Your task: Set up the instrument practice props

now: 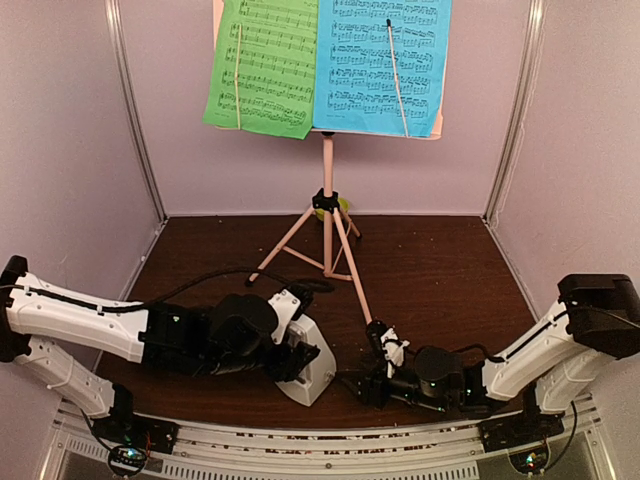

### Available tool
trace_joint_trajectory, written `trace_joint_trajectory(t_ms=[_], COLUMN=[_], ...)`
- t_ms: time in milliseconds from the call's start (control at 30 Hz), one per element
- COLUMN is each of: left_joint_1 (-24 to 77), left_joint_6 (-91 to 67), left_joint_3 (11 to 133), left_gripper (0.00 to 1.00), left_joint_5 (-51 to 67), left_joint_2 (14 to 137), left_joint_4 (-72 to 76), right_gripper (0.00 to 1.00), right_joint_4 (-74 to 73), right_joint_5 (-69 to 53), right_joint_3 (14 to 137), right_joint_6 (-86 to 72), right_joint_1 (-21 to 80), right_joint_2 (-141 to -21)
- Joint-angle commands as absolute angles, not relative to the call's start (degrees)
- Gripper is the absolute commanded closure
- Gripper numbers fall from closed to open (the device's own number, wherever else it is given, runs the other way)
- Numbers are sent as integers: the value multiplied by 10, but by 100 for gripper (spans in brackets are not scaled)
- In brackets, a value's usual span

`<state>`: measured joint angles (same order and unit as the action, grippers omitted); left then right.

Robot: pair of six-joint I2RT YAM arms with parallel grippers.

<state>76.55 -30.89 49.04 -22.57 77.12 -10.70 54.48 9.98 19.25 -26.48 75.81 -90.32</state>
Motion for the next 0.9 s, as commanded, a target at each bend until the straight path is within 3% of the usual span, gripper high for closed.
trace_joint_trajectory(t_ms=[0,400,733,867], left_joint_1=[758,754,753,753], left_joint_6=[-338,-347,-343,-344], left_joint_3=[502,509,506,500], left_gripper=[56,57,58,58], left_joint_5=[-265,-265,-257,-258], left_joint_2=[756,772,772,767], left_joint_4=[-32,-35,-27,-23], right_gripper=[43,61,69,77], right_joint_4=[594,725,732,717], right_joint_5=[124,190,192,188], right_joint_3=[213,240,261,270], right_joint_6=[-343,-397,-394,-400], right_joint_1=[772,783,780,778], right_joint_2=[-948,-1086,-1119,-1123])
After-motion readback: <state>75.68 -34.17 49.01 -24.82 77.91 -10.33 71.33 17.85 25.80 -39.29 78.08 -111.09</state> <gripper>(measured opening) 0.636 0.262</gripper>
